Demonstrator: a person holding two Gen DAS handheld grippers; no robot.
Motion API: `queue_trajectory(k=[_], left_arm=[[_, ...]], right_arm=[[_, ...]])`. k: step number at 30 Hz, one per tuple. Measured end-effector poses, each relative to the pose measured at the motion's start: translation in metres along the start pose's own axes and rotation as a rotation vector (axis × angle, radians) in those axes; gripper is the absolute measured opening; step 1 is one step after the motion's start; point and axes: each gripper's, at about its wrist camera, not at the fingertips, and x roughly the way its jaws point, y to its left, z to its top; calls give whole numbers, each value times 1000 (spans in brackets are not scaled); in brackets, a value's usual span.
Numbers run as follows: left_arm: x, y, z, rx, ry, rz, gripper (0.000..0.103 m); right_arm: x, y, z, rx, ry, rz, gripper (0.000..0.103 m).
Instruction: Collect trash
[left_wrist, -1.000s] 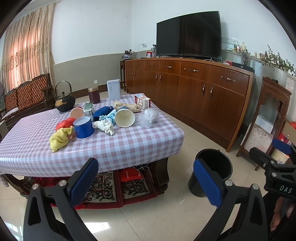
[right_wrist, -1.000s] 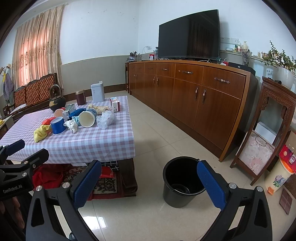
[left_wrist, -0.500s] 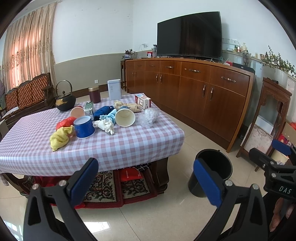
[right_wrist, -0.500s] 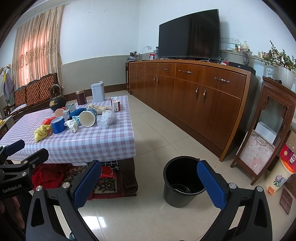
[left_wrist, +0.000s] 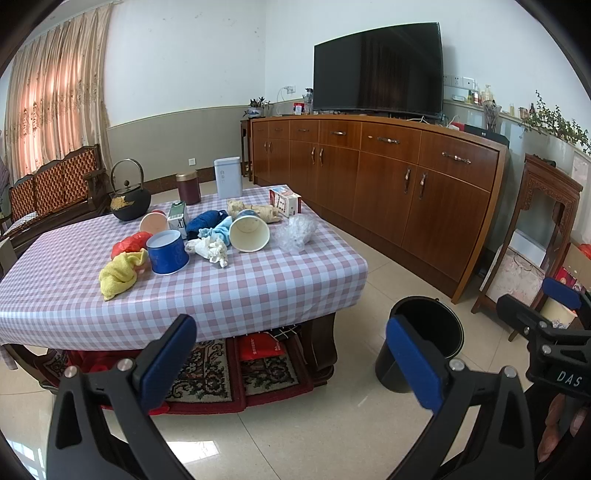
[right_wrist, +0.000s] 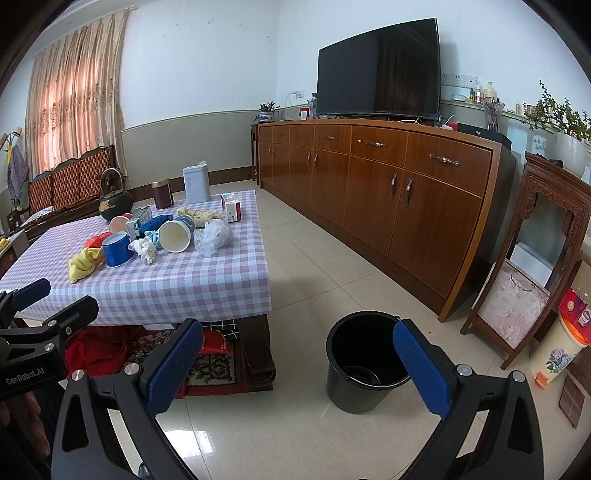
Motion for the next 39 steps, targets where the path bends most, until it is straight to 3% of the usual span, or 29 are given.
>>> queue_trajectory(k=[19,37,39], left_arm=[[6,20,3,-30,4,45,103],[41,101,13,-159,17,124,103],[52,107,16,-166,38,105,103]], right_arm=[[9,5,2,-19,18,35,103],[76,58,38,-105,7,162,103],[84,64,43,-114,1,169,103]])
